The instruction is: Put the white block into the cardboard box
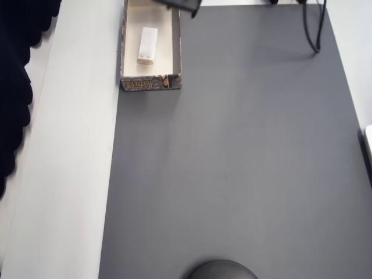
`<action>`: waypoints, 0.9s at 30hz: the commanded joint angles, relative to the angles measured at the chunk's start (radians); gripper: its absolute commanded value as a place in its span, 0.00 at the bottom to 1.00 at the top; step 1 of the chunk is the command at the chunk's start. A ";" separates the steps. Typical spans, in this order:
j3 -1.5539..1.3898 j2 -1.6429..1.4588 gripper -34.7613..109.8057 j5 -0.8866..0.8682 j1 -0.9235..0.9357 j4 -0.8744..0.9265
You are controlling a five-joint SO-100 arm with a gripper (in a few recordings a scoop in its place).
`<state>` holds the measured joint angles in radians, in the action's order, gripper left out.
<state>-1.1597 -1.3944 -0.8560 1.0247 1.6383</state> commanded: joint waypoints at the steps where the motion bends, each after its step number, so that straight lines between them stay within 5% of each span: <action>1: -0.183 -0.225 0.25 0.147 -0.084 0.014; 19: -0.609 -0.663 0.23 0.566 -0.640 -0.023; 27: -0.996 -0.951 0.23 0.709 -0.887 -0.275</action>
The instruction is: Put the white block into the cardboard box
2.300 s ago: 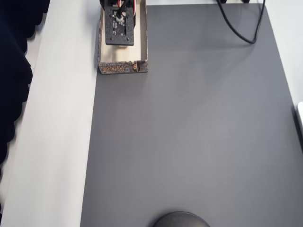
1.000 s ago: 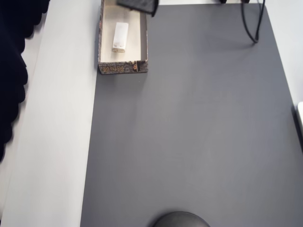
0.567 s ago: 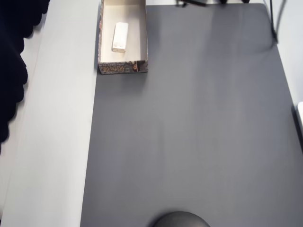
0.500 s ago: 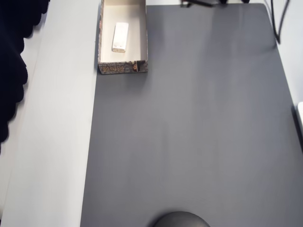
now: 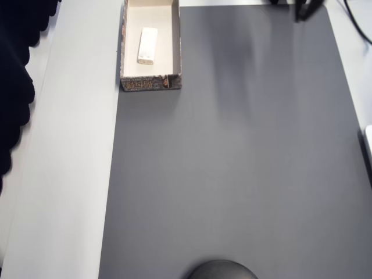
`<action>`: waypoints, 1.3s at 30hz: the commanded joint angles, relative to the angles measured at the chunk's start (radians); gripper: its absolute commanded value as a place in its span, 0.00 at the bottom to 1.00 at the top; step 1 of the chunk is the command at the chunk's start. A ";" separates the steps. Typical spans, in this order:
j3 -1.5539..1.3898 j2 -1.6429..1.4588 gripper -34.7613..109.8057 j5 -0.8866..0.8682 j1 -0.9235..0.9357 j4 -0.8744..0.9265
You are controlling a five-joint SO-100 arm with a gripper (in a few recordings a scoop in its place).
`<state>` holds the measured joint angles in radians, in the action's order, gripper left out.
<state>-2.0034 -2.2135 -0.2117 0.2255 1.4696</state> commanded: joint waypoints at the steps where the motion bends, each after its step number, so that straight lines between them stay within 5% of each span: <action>1: -0.189 -0.158 0.23 0.080 -0.103 -0.110; 21: -0.775 -0.779 0.23 0.152 -0.193 -0.167; 39: -0.971 -1.028 0.23 0.201 -0.219 -0.166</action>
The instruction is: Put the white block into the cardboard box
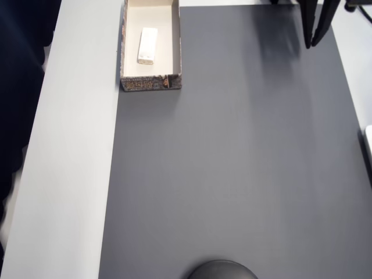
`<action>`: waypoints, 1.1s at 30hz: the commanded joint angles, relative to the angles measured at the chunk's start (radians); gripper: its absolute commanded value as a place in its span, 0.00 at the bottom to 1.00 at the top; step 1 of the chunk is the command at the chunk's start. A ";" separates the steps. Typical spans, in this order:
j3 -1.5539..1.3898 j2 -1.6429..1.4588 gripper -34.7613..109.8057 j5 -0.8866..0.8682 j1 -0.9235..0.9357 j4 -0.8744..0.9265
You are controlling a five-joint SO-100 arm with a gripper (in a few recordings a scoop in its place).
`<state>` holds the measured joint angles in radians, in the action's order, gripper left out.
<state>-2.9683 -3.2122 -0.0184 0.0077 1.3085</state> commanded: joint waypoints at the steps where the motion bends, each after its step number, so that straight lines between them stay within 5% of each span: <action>1: -0.012 -0.035 0.23 0.008 0.000 -0.005; 33: -0.124 -0.114 0.23 0.003 0.002 0.014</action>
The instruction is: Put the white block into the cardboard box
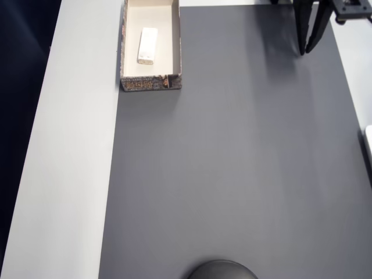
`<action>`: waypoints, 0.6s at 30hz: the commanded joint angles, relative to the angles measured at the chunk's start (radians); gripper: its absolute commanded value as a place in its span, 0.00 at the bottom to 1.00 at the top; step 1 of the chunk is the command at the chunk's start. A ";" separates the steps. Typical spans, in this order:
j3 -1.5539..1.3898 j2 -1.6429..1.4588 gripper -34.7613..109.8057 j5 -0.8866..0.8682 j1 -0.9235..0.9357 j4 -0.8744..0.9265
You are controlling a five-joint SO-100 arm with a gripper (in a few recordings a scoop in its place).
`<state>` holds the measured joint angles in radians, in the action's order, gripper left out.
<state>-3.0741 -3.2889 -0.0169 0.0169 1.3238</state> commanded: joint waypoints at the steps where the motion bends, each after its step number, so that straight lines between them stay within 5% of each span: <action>1: -0.018 -0.037 0.23 0.002 -0.008 -0.002; 18: -0.018 -0.037 0.23 0.002 -0.011 -0.002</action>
<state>-3.0741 -3.2889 -0.0169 0.0169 1.3238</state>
